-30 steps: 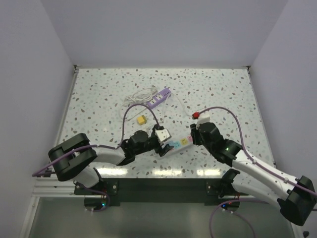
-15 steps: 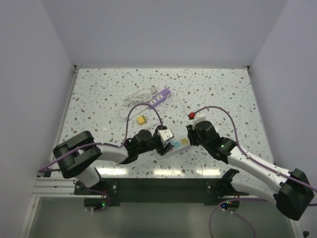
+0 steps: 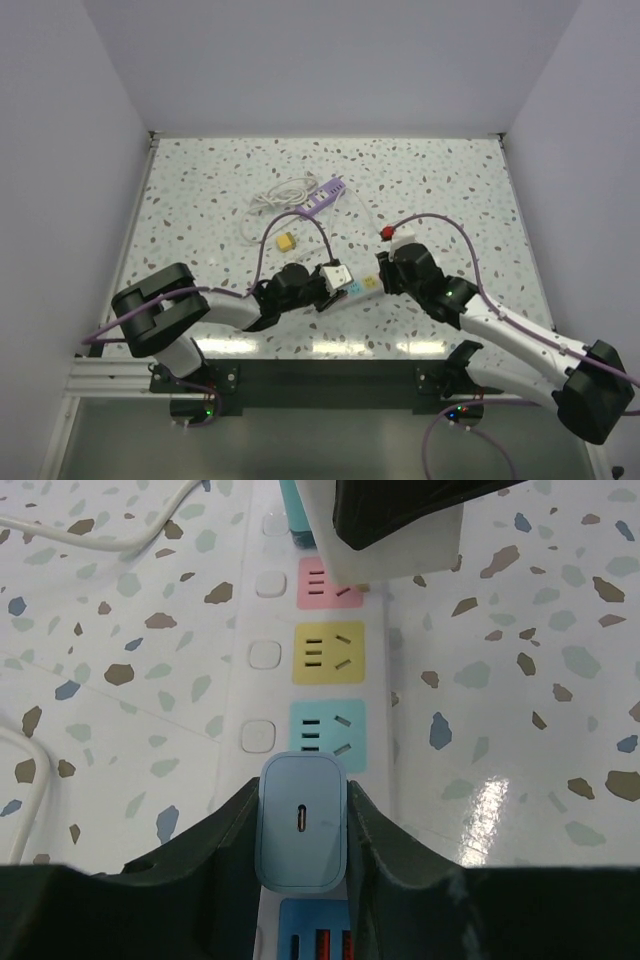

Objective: Insert the plug

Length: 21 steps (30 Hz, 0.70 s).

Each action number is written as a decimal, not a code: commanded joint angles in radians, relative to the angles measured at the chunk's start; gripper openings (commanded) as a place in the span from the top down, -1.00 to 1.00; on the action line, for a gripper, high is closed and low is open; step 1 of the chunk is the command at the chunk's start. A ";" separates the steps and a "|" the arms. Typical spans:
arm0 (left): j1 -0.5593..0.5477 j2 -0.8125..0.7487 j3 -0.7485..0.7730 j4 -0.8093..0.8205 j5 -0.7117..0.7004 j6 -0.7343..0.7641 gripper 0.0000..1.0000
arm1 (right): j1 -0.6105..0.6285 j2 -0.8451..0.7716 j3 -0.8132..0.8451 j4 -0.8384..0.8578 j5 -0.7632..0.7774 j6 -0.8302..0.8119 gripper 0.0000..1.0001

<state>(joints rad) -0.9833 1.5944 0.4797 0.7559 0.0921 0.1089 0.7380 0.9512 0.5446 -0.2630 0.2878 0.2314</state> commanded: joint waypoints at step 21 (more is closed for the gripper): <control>0.150 0.019 -0.023 -0.058 0.032 -0.014 1.00 | -0.005 0.190 0.101 0.286 -0.061 -0.125 1.00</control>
<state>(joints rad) -0.8440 1.5730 0.4461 0.7700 0.1238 0.1036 0.7383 1.1248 0.5953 -0.1047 0.2409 0.1528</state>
